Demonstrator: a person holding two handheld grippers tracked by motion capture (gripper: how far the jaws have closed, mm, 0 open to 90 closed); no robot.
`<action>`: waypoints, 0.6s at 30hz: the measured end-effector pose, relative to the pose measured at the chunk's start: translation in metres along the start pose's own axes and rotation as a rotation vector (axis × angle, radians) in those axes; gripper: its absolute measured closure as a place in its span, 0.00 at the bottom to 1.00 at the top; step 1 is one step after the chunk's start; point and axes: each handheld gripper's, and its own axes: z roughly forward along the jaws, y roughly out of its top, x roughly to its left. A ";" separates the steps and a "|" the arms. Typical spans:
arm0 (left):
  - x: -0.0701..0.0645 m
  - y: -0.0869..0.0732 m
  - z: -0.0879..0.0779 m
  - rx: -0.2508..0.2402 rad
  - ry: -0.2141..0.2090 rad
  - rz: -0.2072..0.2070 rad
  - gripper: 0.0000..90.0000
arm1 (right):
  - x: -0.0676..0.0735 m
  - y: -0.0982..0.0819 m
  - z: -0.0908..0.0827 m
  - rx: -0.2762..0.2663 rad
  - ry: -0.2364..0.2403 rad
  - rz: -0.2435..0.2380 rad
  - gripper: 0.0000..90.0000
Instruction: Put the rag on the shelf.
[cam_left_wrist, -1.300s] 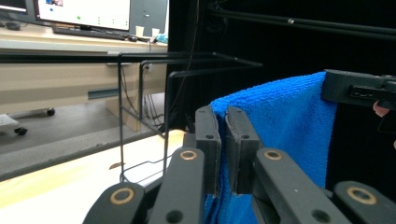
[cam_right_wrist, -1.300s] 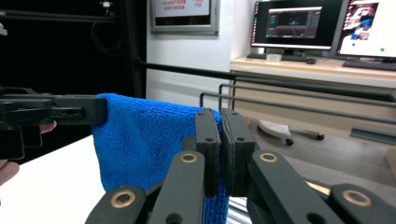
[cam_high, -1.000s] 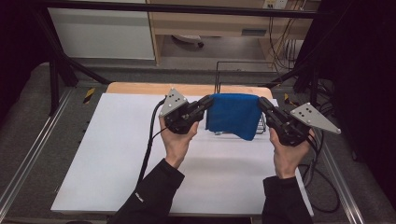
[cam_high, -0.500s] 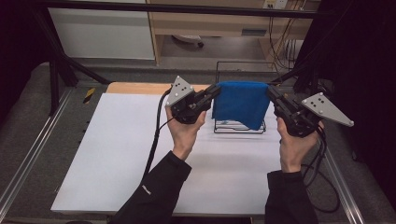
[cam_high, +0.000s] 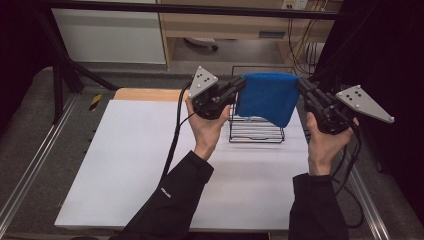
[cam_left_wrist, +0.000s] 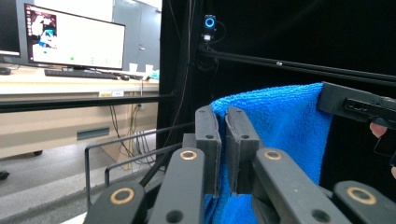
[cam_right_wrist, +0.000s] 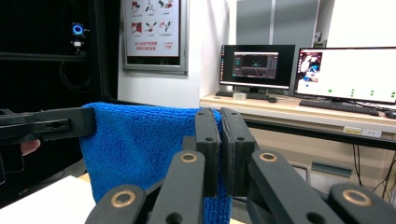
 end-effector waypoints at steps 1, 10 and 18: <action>-0.001 0.002 0.001 0.000 -0.001 0.002 0.94 | -0.001 0.001 0.000 -0.002 -0.001 0.000 0.96; -0.007 0.020 0.013 -0.022 -0.001 0.028 0.94 | -0.012 0.016 0.003 -0.014 -0.021 -0.022 0.96; -0.011 0.036 0.022 -0.036 0.010 0.041 0.94 | -0.019 0.033 0.010 -0.026 -0.037 -0.040 0.96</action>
